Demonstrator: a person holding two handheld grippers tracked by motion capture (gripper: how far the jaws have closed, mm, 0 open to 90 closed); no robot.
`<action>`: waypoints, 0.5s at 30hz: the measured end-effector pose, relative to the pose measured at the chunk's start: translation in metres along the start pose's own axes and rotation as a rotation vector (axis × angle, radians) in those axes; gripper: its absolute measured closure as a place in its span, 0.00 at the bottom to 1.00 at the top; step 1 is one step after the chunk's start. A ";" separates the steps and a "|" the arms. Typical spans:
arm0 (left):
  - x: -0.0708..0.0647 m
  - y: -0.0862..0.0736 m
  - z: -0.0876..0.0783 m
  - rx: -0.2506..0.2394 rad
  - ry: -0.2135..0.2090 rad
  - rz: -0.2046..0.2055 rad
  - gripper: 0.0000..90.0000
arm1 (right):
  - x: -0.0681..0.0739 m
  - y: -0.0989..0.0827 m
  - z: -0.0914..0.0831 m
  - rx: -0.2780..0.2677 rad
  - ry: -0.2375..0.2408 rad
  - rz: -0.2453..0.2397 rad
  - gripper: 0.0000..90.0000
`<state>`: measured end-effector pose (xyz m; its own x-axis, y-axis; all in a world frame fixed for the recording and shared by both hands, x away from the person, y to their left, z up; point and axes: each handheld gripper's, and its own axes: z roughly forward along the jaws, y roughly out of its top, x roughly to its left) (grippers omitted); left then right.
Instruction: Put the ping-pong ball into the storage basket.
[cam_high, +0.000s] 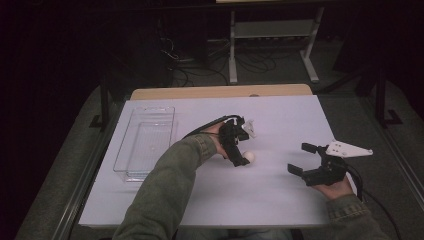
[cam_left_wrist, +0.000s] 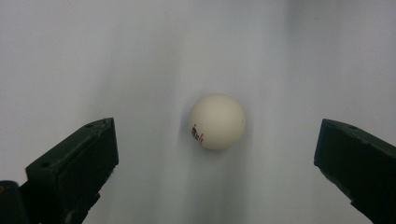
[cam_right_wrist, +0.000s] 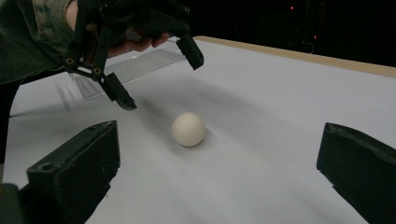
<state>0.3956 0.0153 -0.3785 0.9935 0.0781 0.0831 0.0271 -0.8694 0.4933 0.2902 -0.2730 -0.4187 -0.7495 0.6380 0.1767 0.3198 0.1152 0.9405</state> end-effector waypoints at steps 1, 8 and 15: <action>0.000 0.000 0.001 -0.002 -0.002 0.002 0.00 | 0.000 0.000 0.000 0.001 0.000 0.001 0.00; 0.002 0.002 0.012 -0.001 -0.028 0.004 0.00 | 0.000 0.000 0.000 0.002 0.002 0.000 0.00; 0.001 0.003 0.022 0.004 -0.048 0.020 0.00 | 0.000 0.000 0.000 0.001 0.002 0.000 0.00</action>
<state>0.3993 0.0022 -0.3959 0.9980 0.0372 0.0513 0.0074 -0.8724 0.4887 0.2905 -0.2731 -0.4189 -0.7506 0.6365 0.1776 0.3206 0.1158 0.9401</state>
